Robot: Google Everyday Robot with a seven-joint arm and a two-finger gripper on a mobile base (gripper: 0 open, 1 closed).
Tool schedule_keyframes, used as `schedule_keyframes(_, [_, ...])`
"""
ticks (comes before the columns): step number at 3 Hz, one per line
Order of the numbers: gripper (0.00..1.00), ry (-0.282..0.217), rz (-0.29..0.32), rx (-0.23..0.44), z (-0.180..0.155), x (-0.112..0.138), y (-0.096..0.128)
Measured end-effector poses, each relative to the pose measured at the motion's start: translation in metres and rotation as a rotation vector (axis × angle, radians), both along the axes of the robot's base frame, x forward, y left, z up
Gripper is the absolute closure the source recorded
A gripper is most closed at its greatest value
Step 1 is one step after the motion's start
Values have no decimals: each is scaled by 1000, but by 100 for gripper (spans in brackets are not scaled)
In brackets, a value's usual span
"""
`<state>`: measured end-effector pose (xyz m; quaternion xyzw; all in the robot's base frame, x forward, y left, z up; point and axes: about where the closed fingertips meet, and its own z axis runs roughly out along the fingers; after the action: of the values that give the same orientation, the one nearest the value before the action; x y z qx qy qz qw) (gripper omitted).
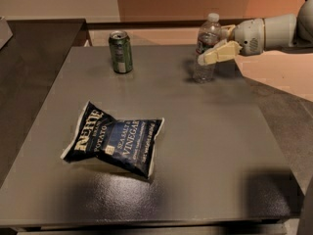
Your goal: Pick water bottle
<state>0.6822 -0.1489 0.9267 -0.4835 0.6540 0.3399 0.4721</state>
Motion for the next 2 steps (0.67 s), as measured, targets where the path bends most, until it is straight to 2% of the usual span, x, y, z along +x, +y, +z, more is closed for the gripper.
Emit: schedule_keyframes(2, [65,-5,53,41,21,-14,15])
